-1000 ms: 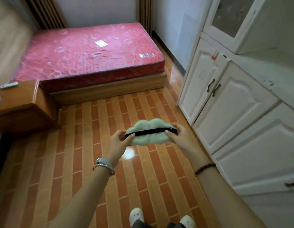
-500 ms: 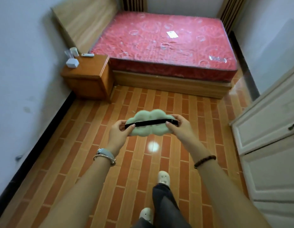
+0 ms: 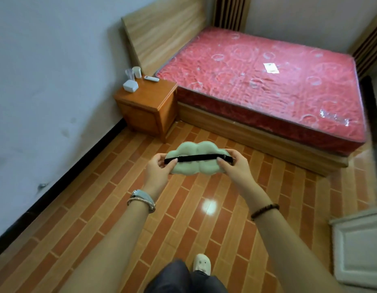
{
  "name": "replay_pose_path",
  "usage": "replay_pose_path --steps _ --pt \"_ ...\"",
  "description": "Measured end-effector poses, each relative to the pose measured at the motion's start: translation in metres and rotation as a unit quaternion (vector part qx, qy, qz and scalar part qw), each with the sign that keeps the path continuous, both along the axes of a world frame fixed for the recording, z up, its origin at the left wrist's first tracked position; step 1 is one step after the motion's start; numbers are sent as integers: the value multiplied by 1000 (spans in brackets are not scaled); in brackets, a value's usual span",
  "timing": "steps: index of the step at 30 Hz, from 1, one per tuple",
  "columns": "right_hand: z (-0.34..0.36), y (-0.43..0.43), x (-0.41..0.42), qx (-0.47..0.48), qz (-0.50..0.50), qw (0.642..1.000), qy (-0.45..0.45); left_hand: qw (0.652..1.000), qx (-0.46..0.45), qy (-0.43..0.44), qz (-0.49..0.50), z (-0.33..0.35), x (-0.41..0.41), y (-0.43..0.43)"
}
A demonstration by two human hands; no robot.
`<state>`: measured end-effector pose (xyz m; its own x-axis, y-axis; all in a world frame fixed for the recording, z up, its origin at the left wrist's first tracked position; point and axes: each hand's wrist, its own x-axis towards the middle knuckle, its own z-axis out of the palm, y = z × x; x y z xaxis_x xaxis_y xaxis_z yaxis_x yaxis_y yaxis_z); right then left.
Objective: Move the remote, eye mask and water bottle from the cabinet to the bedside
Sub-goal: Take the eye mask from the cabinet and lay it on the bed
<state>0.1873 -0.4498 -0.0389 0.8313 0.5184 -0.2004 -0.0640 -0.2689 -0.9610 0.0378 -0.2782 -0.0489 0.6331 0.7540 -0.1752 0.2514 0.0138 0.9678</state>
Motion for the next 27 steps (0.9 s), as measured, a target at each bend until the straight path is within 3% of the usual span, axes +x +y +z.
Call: replay_pose_path --steps 11,27 --pt "-18 73 113 -13 38 999 3 999 29 22 32 -16 100 71" --pt "6 256 302 3 24 999 -35 999 44 -1 10 -2 292 258"
